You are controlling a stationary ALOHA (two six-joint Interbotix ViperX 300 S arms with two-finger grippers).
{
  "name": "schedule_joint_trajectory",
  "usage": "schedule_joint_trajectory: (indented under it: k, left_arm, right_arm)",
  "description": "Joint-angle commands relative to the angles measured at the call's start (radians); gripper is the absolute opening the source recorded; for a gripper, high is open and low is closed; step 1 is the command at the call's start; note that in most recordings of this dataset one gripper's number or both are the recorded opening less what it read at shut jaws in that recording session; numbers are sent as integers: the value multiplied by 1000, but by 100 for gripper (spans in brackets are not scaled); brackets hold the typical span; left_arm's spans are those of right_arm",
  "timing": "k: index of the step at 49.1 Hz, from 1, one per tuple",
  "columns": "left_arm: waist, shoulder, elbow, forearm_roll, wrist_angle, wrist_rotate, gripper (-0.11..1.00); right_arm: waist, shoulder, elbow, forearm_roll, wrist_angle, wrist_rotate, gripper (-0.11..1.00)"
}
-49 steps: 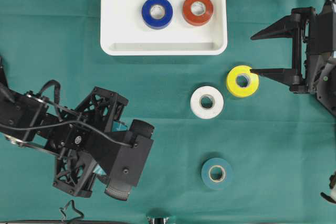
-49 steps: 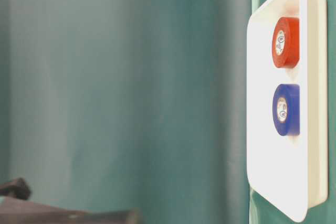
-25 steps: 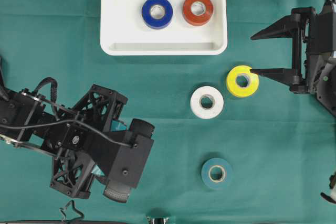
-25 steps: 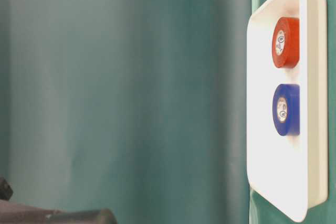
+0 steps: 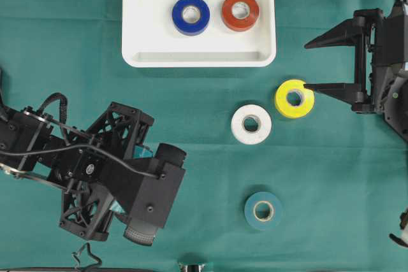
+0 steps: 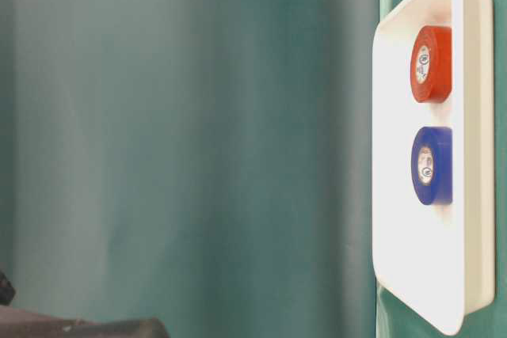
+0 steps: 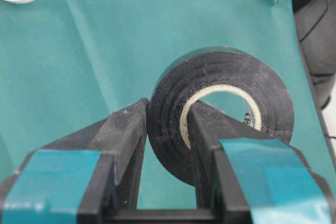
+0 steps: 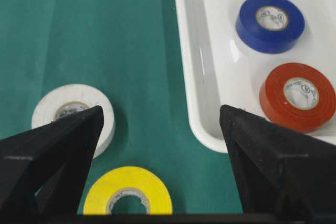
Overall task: Pick up the tape from a random location and place it into the white case.
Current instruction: 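Close the left gripper inside the black tape's core and lift, then carry the black tape with the left gripper over the tray's left side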
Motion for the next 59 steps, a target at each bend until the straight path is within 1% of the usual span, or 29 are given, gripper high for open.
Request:
schedule_joint_trajectory:
  k: [1, 39, 50, 59]
  left_arm:
    - [-3, -34, -15, 3, -3, -2, 19]
    - [2, -34, -12, 3, -3, -2, 19]
    - [25, -34, -6, 3, -6, -2, 19]
    - [75, -35, 14, 3, -12, 0, 19]
  right_arm:
    - [0, 2, -28, -3, -5, -2, 85]
    - [0, 2, -26, -3, -5, -5, 84]
    - [0, 2, -28, -3, 2, -5, 85]
    - [0, 2, -28, -3, 8, -5, 85]
